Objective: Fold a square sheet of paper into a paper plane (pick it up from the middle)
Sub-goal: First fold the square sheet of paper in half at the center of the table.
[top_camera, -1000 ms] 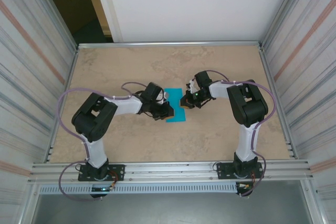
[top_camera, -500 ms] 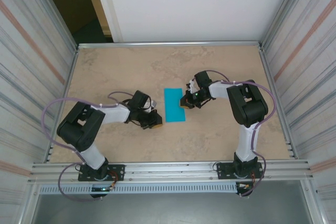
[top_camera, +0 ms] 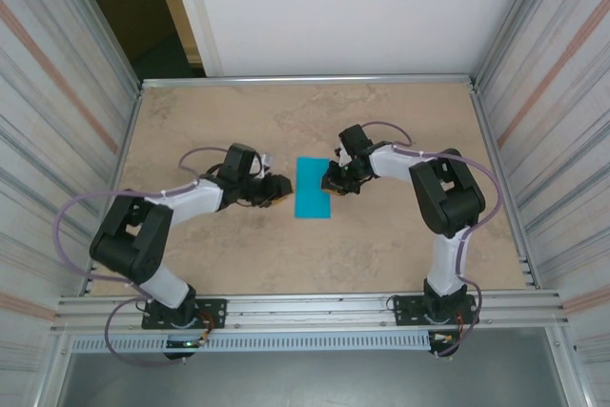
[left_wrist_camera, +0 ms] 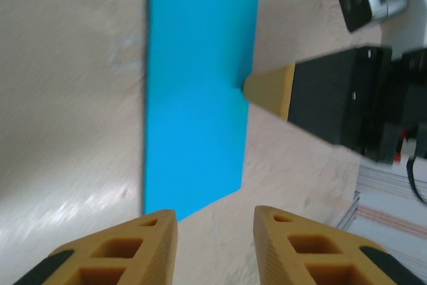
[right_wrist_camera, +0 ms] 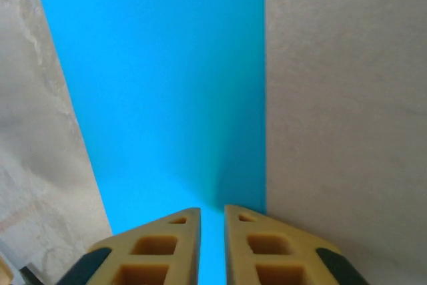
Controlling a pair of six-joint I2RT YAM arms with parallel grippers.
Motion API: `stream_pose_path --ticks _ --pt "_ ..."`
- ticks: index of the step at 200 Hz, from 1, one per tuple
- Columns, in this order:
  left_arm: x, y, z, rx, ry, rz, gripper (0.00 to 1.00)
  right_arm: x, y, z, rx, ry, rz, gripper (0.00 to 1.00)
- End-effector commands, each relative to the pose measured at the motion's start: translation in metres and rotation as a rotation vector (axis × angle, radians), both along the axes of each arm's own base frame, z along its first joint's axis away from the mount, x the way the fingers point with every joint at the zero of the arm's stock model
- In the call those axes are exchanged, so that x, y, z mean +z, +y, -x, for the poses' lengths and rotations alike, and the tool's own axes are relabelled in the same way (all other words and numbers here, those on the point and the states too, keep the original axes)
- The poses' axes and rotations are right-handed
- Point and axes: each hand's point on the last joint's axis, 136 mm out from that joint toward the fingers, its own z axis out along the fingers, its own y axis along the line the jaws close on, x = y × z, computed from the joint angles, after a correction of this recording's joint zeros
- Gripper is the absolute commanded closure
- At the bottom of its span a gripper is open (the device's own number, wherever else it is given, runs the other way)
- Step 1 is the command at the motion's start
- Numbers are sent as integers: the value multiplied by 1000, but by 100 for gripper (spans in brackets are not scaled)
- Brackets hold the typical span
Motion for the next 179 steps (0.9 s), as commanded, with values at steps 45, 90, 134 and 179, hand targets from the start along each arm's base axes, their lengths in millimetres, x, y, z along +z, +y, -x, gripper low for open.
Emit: stream_pose_path --ticks 45,90,134,179 --pt "10 -35 -49 -113 -68 77 57 46 -57 16 -309 -140 65 39" --pt "-7 -46 -64 -137 -33 82 57 52 -58 22 -359 -170 56 28" --pt "-38 -36 -58 -106 67 2 58 51 -33 31 -306 -157 8 36" --pt "-64 -24 -48 -47 157 -74 59 36 -22 53 -292 -101 -8 40"
